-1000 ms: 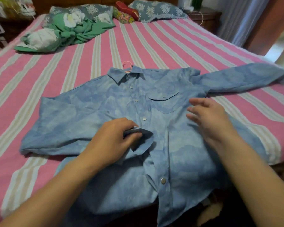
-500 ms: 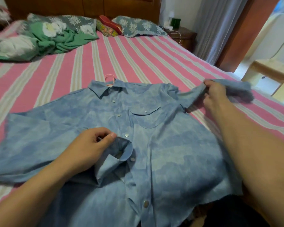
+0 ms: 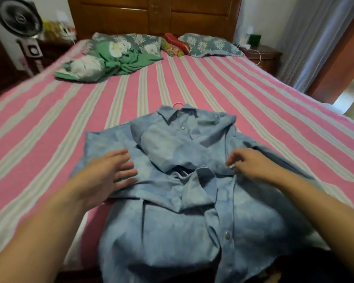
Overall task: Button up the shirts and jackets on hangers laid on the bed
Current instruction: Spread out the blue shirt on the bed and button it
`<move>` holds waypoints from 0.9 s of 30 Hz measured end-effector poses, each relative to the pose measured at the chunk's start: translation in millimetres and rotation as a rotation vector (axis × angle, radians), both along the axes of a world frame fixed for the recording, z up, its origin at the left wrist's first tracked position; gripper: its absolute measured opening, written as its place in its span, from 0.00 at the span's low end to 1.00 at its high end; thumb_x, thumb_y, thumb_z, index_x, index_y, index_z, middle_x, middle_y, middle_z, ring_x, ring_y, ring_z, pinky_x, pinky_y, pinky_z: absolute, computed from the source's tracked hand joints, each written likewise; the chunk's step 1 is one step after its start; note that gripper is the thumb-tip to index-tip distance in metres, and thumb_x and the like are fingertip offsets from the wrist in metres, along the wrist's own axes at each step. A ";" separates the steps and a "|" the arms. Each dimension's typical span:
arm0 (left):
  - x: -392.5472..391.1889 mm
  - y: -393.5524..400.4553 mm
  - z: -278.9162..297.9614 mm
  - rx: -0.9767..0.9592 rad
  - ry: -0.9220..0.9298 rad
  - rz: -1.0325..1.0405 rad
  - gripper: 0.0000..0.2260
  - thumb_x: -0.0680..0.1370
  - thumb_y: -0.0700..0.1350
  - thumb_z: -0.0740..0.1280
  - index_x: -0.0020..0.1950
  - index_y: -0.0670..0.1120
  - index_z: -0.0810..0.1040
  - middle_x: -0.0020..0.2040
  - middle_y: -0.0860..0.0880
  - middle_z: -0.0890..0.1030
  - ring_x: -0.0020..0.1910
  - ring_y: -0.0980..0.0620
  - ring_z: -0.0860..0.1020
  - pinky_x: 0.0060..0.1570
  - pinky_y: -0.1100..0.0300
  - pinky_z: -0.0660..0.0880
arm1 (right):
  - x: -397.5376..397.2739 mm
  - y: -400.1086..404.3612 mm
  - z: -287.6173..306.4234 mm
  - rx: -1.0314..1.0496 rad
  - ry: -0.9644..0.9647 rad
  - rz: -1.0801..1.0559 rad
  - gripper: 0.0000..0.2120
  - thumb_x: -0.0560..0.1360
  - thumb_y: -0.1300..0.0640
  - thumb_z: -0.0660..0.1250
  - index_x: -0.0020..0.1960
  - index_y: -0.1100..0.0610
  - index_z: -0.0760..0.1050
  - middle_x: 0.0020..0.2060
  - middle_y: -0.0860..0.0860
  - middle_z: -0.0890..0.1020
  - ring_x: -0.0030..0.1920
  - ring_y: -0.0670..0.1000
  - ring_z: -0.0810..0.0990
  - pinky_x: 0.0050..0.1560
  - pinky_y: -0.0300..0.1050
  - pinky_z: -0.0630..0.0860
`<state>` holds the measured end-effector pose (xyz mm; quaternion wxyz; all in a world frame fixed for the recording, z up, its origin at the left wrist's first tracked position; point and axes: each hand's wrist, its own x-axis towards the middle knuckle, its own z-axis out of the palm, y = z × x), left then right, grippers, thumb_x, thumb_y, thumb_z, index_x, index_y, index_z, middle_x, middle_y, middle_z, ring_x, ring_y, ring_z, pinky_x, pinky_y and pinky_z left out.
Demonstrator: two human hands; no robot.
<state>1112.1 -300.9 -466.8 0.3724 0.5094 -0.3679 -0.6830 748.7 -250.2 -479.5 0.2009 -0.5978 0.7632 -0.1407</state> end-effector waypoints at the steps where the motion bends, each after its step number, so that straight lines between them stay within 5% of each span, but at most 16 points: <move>1: 0.0 1.8 -0.5 -0.013 -0.015 -0.016 0.15 0.82 0.42 0.65 0.69 0.48 0.72 0.58 0.40 0.77 0.55 0.42 0.80 0.47 0.52 0.84 | 10.6 -8.3 6.1 -0.063 -0.036 -0.034 0.07 0.78 0.62 0.63 0.48 0.56 0.81 0.47 0.54 0.85 0.49 0.55 0.84 0.50 0.53 0.78; 5: -1.5 3.7 2.9 -0.044 -0.072 -0.022 0.14 0.82 0.39 0.65 0.68 0.46 0.73 0.48 0.43 0.79 0.50 0.43 0.79 0.55 0.50 0.79 | 78.5 -52.8 31.6 -0.162 -0.058 0.062 0.24 0.81 0.45 0.64 0.73 0.56 0.72 0.70 0.52 0.76 0.69 0.54 0.74 0.67 0.50 0.69; 7: -1.9 2.1 4.8 -0.049 -0.085 -0.025 0.13 0.82 0.40 0.65 0.66 0.46 0.74 0.47 0.45 0.79 0.47 0.44 0.79 0.55 0.49 0.79 | 107.0 -84.9 33.1 -0.063 -0.054 0.069 0.33 0.80 0.39 0.62 0.78 0.58 0.63 0.76 0.55 0.68 0.74 0.56 0.68 0.71 0.50 0.64; 11: 4.5 -2.8 8.0 -0.042 -0.062 -0.022 0.11 0.82 0.43 0.67 0.64 0.48 0.76 0.50 0.45 0.78 0.46 0.46 0.80 0.53 0.48 0.79 | 135.1 -124.8 29.5 0.244 -0.148 0.047 0.34 0.71 0.37 0.73 0.68 0.58 0.74 0.67 0.56 0.77 0.63 0.59 0.78 0.64 0.55 0.75; 14: 19.6 -7.1 13.5 -0.016 0.007 0.056 0.09 0.83 0.50 0.65 0.60 0.48 0.75 0.55 0.43 0.78 0.48 0.44 0.81 0.57 0.41 0.78 | 149.1 -118.9 38.9 -0.154 -0.385 0.212 0.07 0.71 0.62 0.72 0.46 0.56 0.75 0.41 0.47 0.78 0.41 0.43 0.77 0.45 0.40 0.74; 16: 34.2 -10.7 19.1 -0.028 0.106 0.214 0.13 0.84 0.53 0.63 0.64 0.47 0.73 0.58 0.43 0.77 0.52 0.43 0.82 0.53 0.39 0.81 | 161.6 -82.9 54.8 -0.493 -0.290 0.406 0.15 0.69 0.70 0.66 0.39 0.50 0.68 0.35 0.42 0.68 0.35 0.40 0.67 0.38 0.37 0.64; 19: 58.0 -11.6 27.8 -0.138 0.096 0.406 0.07 0.84 0.49 0.63 0.59 0.49 0.75 0.56 0.43 0.78 0.48 0.45 0.83 0.42 0.47 0.84 | 165.6 -22.8 38.2 -0.496 -0.016 0.754 0.17 0.66 0.66 0.61 0.47 0.47 0.75 0.46 0.43 0.72 0.47 0.46 0.73 0.50 0.39 0.71; 22: 75.9 -5.6 28.0 -0.208 -0.099 0.260 0.05 0.83 0.45 0.65 0.58 0.49 0.77 0.55 0.44 0.79 0.46 0.46 0.82 0.43 0.49 0.81 | 158.0 16.8 -6.6 -0.207 0.242 0.924 0.22 0.70 0.58 0.55 0.60 0.50 0.77 0.61 0.50 0.73 0.60 0.53 0.73 0.61 0.49 0.73; 27: 92.5 8.4 20.0 -0.322 -0.496 0.000 0.04 0.81 0.43 0.69 0.54 0.46 0.81 0.47 0.46 0.81 0.38 0.52 0.80 0.47 0.44 0.82 | 163.4 26.0 -16.3 -0.261 0.020 0.768 0.22 0.70 0.56 0.54 0.61 0.50 0.76 0.59 0.46 0.77 0.60 0.49 0.76 0.63 0.44 0.72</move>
